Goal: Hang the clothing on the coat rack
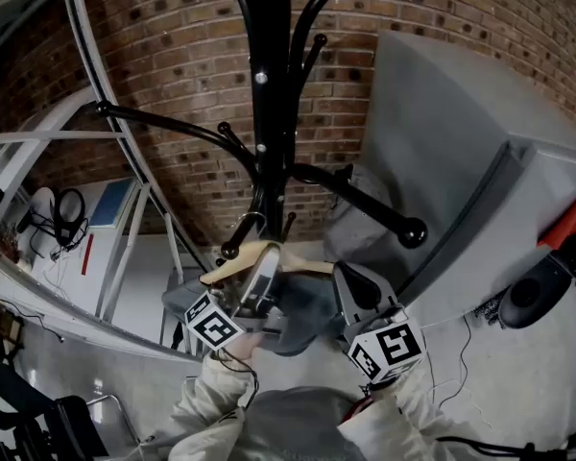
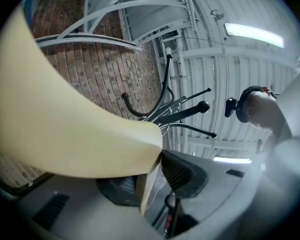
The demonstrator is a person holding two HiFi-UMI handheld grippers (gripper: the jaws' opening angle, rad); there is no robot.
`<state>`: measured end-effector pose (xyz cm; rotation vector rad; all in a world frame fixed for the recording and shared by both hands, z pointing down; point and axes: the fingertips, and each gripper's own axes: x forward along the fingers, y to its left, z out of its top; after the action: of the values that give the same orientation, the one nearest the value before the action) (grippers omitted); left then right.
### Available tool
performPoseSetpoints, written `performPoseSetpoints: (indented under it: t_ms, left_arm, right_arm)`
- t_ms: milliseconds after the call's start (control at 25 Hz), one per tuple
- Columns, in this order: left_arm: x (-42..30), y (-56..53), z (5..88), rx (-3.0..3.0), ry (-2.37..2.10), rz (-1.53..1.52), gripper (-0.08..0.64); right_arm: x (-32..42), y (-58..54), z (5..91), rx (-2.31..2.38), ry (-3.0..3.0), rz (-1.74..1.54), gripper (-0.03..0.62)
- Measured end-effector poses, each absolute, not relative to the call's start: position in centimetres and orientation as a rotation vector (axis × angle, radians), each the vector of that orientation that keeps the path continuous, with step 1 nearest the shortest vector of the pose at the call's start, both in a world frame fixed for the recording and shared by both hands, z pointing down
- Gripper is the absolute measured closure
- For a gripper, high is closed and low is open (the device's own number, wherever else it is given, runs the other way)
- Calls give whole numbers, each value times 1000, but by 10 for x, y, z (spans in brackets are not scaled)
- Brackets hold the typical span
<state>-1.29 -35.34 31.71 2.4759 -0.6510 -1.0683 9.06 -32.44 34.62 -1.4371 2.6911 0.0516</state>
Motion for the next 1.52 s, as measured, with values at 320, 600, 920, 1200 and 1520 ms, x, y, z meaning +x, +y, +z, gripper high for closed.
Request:
performPoseSetpoints:
  t_ms: [320,600,920,1200,1520]
  left_arm:
    - [-11,-350,331,2475,-748,-1013,439]
    - [-12,-341,350,2432,-821,-983,439]
    - [-10,-327,360,2405,-879,-977,439]
    - [-9,-313,371,2397,-954,-939,439]
    - [-5,-293,387,2468,-1100,-792,451]
  right_arm:
    - [95,-317,357,-1396,2708,-4,568]
    - [98,-309,368,-1351,2725,-59,568]
    - [101,-300,374,-1296,2751,-90,568]
    - [99,-288,382,-1244,2780,-117,568]
    - [98,-276,401,-1215,2799,-181,568]
